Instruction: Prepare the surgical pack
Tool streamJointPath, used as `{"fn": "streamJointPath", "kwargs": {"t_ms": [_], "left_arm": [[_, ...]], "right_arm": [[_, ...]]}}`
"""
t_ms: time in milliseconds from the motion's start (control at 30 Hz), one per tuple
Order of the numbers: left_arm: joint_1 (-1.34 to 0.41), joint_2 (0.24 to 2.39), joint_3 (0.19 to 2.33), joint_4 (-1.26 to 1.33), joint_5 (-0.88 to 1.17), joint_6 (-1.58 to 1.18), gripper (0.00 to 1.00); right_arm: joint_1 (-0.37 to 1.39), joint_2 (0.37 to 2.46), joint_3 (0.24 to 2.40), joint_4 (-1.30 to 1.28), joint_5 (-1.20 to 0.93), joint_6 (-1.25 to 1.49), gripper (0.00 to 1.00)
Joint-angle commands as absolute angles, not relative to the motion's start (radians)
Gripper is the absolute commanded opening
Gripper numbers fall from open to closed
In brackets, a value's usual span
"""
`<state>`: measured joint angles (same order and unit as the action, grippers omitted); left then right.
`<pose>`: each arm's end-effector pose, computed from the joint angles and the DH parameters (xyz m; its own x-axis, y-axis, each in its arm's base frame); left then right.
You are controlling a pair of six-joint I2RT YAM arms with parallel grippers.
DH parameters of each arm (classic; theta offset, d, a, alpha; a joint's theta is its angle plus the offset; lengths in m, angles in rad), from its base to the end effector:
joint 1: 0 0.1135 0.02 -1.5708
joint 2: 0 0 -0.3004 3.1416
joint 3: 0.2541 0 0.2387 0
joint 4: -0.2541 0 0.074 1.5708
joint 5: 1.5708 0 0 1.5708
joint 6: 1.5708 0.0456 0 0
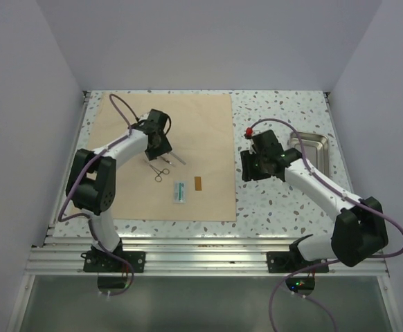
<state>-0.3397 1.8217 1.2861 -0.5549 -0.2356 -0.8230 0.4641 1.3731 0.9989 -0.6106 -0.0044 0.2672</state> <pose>0.3605 -0.1161 0.2332 -0.7316 -0.4976 -0.4660 -0.4619 0.8646 -0.1980 0.2361 0.1184 0.2798 -0.8374 -0.1239 -0.5324 -0.2371 0.9599 0.1496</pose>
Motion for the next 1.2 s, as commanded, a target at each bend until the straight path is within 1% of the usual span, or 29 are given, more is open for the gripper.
{"fn": "streamJointPath", "kwargs": {"t_ms": [0, 233, 333, 500, 900, 967, 1067, 1167], "left_arm": [[-0.336, 1.891, 1.364, -0.58, -0.238, -0.888, 0.52], [-0.336, 1.944, 1.405, -0.595, -0.25, -0.911, 0.49], [-0.336, 1.963, 1.422, -0.603, -0.264, -0.913, 0.44], [-0.336, 1.999, 1.459, -0.62, -0.265, -0.908, 0.4], [-0.336, 2.013, 1.445, -0.609, -0.258, -0.888, 0.37], [-0.336, 2.01, 1.439, -0.6, -0.258, -0.882, 0.34], [-0.333, 2.006, 1.427, -0.568, -0.242, -0.859, 0.27], [-0.327, 2.011, 1.431, -0.554, -0.206, -0.824, 0.17]], "right_arm": [[0.466, 1.331, 0.989, -0.555, -0.041, 0.247, 0.46], [0.468, 1.316, 0.989, -0.548, -0.055, 0.245, 0.46], [0.466, 1.316, 0.988, -0.546, -0.057, 0.245, 0.46], [0.468, 1.313, 0.982, -0.541, -0.055, 0.247, 0.46], [0.468, 1.31, 0.979, -0.537, -0.052, 0.247, 0.46], [0.466, 1.312, 0.977, -0.535, -0.052, 0.249, 0.46], [0.468, 1.316, 0.98, -0.535, -0.057, 0.25, 0.46], [0.468, 1.328, 0.994, -0.54, -0.061, 0.256, 0.47]]}}
